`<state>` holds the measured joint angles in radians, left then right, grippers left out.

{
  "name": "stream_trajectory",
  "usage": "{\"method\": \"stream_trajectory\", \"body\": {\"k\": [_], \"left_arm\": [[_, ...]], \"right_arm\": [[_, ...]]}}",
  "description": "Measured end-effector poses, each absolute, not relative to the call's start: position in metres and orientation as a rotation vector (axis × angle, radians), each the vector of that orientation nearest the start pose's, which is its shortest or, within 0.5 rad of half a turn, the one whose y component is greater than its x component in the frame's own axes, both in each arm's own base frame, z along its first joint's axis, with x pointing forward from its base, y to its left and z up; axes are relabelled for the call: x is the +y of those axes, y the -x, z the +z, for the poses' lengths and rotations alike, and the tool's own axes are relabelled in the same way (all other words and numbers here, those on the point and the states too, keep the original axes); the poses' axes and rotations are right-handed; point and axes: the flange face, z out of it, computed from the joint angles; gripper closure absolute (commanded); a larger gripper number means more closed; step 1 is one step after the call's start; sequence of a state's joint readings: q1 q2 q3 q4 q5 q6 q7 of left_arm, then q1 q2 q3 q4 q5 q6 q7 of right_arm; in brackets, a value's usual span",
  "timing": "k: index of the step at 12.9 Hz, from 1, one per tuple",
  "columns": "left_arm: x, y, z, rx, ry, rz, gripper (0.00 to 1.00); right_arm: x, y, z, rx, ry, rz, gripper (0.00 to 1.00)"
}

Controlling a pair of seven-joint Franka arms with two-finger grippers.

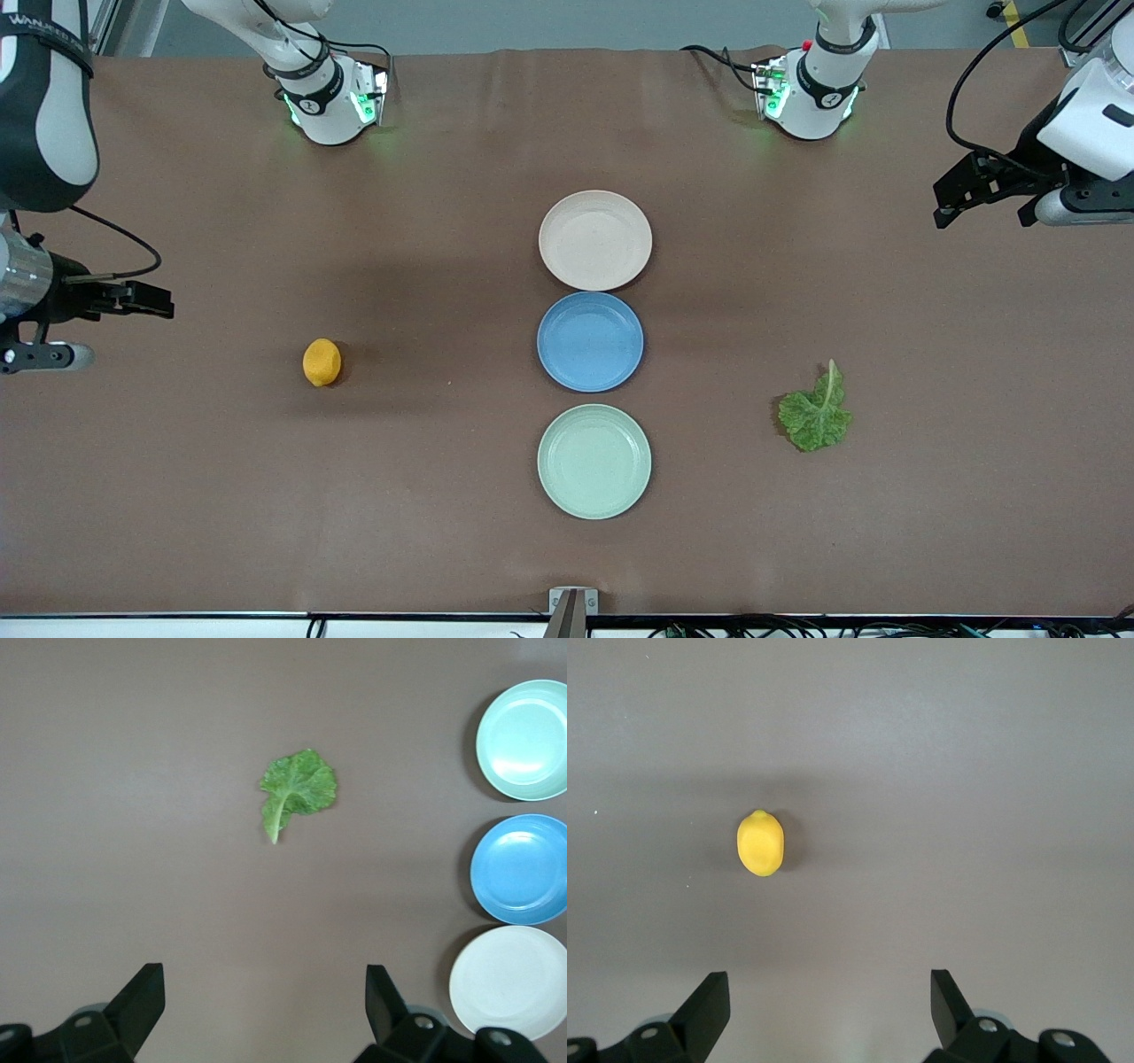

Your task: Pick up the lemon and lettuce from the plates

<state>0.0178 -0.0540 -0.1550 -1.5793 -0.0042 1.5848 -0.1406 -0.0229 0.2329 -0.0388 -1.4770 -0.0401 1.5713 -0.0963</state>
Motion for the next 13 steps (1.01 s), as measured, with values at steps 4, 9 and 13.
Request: {"method": "stream_trajectory", "body": {"k": [4,9,13], "left_arm": [[-0.078,-0.534,0.651,-0.004,3.150,-0.092,0.00],[-0.072,-0.535,0.651,-0.020,3.151,-0.092,0.00],[-0.068,-0.535,0.651,-0.034,3.150,-0.092,0.00]], "right_arm": [[-0.048,-0.592,0.551,-0.057,3.162,0.165,0.00],[-0.043,-0.568,0.578,-0.070,3.160,0.100,0.00],[-0.043,-0.555,0.589,-0.070,3.159,0.071,0.00]]}}
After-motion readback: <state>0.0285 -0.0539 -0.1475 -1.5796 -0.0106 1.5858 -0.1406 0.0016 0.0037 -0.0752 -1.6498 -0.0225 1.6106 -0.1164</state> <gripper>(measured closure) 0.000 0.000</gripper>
